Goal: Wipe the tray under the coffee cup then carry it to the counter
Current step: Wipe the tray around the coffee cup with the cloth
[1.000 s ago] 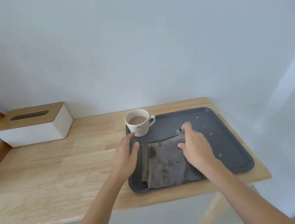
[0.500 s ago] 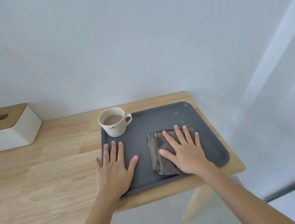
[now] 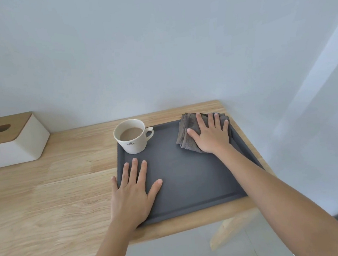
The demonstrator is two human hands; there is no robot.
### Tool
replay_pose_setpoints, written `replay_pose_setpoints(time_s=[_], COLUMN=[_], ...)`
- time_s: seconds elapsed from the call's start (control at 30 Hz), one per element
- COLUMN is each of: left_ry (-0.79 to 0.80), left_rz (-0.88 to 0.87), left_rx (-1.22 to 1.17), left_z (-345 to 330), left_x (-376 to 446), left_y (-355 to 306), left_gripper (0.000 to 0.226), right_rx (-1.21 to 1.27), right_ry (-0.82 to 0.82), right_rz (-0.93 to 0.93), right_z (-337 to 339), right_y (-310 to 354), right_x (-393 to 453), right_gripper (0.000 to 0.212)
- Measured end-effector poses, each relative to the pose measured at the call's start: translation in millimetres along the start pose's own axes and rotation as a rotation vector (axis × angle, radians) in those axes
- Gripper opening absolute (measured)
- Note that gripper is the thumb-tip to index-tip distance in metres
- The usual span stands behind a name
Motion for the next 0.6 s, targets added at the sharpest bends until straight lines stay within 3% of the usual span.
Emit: replay_pose_setpoints(time_s=[0.33,0.6], left_ry=[-0.051,-0.058], left_rz=[0.008,0.0], left_rx=[-0.023,-0.024], left_z=[-1,0], left_x=[-1,0], left_y=[-1,-2], left_gripper=[0.07,0.076], right_rx=[-0.02,-0.083], right_ry=[0.1,0.1], right_rz=[0.314,0.12], right_z=[-7,7], right_y=[-10,-19], right_x=[-108,-43], right_gripper=[0.081,0.077])
Point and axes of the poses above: each hand's wrist, its own x-axis towards the middle knuckle, its own z-axis out of the back of the hand, y = z × x, the point moved 3 cm from there along x, towards the middle knuckle, and after that the axes turned 10 degrees about -z, right-handed, at the moved point
